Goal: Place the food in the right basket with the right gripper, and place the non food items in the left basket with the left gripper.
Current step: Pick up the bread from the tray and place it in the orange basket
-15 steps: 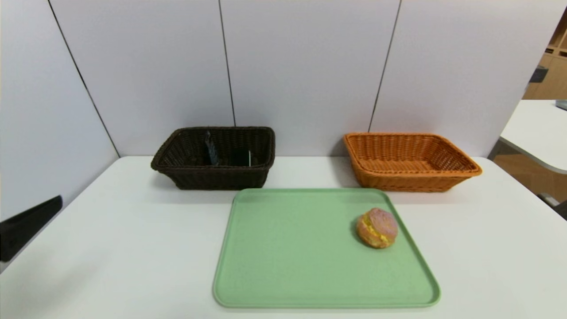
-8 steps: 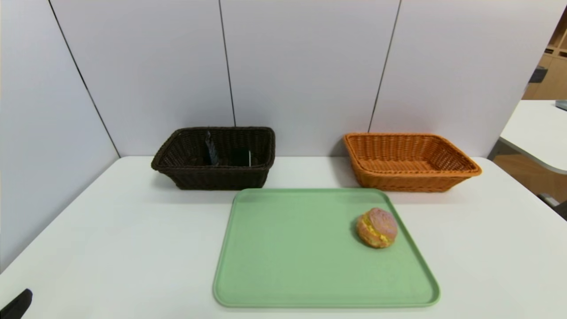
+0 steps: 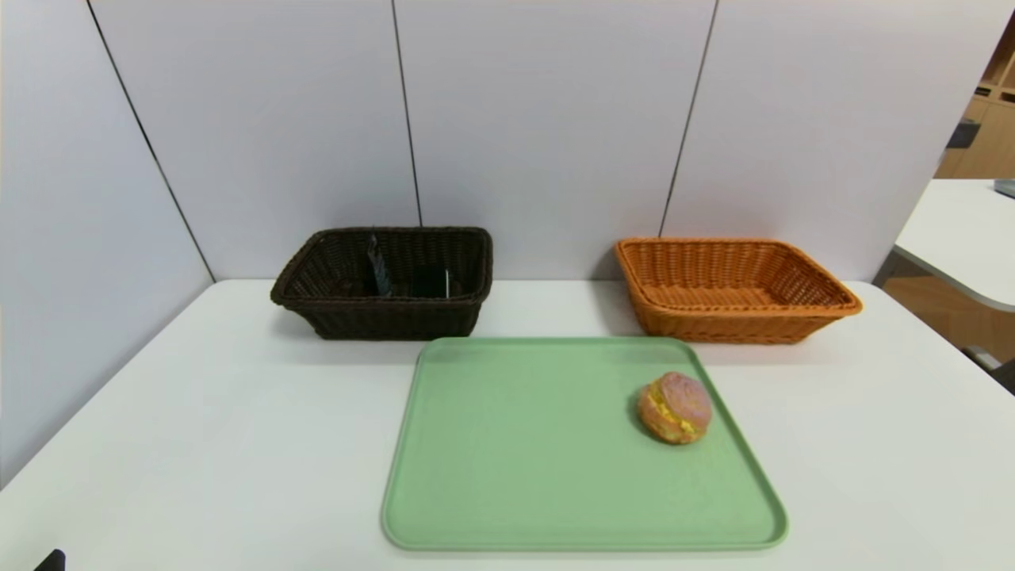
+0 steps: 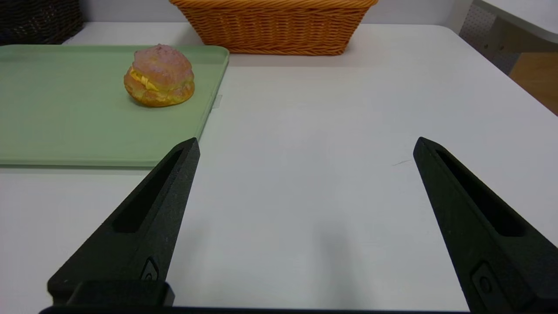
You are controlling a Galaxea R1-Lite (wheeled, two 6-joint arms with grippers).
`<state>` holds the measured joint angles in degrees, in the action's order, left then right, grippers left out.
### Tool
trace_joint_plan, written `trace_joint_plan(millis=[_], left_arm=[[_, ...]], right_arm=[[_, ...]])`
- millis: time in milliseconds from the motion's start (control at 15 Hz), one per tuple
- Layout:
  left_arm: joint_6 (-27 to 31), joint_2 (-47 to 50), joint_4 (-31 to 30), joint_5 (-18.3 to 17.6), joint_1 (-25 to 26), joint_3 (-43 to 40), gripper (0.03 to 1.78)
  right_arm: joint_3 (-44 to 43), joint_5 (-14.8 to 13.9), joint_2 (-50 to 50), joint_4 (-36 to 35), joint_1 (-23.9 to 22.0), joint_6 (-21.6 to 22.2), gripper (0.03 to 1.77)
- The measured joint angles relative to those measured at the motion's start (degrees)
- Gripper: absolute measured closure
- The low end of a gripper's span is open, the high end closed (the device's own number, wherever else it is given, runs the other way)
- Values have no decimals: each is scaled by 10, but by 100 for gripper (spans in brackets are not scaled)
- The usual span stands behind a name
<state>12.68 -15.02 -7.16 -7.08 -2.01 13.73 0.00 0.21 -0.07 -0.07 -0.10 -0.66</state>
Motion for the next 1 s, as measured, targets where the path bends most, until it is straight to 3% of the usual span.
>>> trace_joint_plan(millis=[533, 1000], left_arm=[[-16, 129, 5, 3, 21, -123, 12], [-70, 150, 77, 44, 21, -137, 12]], right_arm=[[0, 0, 0, 0, 0, 0, 10], [0, 0, 0, 0, 0, 0, 10]])
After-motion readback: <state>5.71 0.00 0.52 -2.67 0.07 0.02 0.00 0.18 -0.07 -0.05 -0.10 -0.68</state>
